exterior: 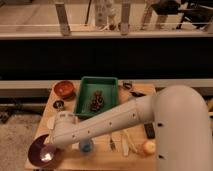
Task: Stack bowls on top of each other
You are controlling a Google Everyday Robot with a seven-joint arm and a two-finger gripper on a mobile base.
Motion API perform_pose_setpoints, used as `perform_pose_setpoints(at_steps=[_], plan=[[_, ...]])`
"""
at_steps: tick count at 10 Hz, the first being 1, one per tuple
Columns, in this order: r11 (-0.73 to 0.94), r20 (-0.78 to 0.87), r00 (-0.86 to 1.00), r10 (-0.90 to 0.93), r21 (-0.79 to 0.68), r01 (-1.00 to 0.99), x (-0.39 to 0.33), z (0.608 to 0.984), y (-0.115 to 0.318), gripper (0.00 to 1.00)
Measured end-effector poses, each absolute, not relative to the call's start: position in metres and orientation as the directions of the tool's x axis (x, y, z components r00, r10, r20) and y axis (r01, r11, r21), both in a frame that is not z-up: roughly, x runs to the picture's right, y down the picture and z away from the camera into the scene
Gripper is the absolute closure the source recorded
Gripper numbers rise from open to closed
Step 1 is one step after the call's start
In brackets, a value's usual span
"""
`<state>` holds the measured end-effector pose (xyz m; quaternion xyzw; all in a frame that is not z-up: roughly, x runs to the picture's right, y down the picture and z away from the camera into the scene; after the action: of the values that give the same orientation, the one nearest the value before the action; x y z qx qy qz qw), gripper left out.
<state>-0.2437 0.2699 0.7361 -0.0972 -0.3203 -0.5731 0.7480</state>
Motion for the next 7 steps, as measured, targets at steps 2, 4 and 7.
perform_pose_setpoints(at_steps=[2,4,7], plan=[[0.328,0.594,0.137,-0.793,0.225,0.918,-0.2441,0.7353,0.2728,0.20],[0.336,0.599,0.140,-0.788,0.229,0.914,-0.2437,0.7352,0.2753,0.20],[0.339,0.613,0.133,-0.779,0.234,0.911,-0.2446,0.7373,0.2798,0.21]])
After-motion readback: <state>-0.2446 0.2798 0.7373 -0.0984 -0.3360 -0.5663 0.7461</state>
